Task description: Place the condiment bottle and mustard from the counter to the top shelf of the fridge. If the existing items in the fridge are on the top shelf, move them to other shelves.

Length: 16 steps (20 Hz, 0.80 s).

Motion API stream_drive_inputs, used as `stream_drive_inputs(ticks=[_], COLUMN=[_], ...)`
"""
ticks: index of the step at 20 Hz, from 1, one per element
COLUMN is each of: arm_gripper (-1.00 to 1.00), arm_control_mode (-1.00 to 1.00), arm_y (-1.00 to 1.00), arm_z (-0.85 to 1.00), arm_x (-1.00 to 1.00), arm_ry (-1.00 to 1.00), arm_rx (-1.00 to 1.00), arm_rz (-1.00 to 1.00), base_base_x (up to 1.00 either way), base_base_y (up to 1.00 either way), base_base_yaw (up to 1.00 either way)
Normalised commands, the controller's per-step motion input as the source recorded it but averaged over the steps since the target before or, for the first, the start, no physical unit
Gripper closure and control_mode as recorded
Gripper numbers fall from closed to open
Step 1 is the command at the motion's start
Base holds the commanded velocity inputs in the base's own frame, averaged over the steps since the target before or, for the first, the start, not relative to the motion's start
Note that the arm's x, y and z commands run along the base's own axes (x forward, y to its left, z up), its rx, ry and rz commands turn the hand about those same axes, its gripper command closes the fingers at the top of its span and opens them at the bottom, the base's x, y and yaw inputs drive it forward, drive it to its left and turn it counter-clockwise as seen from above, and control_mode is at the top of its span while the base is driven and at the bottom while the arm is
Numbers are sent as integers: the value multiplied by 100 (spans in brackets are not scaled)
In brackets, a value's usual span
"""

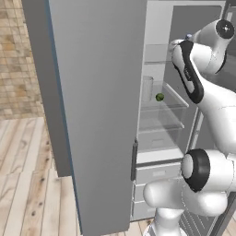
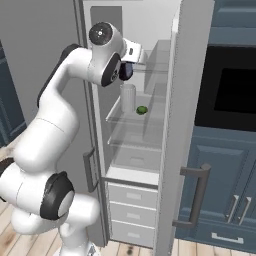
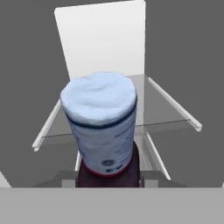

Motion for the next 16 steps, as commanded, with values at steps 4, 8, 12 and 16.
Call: stream_drive_inputs(ticks=[4, 8, 12, 16], arm_gripper=[100, 100, 100, 100], arm_control_mode=[-100, -100, -100, -100], arm_y=[-7, -10, -10, -2], arm_z=[4, 0, 0, 0], arm_x=[66, 55, 45, 61], arm_ry=[0, 0, -2, -2], arm_rx=[0, 0, 0, 0], arm_rz=[0, 4, 6, 4], base_base_x=[0, 0, 0, 0], base_base_y=[0, 0, 0, 0], base_base_yaw=[0, 0, 0, 0])
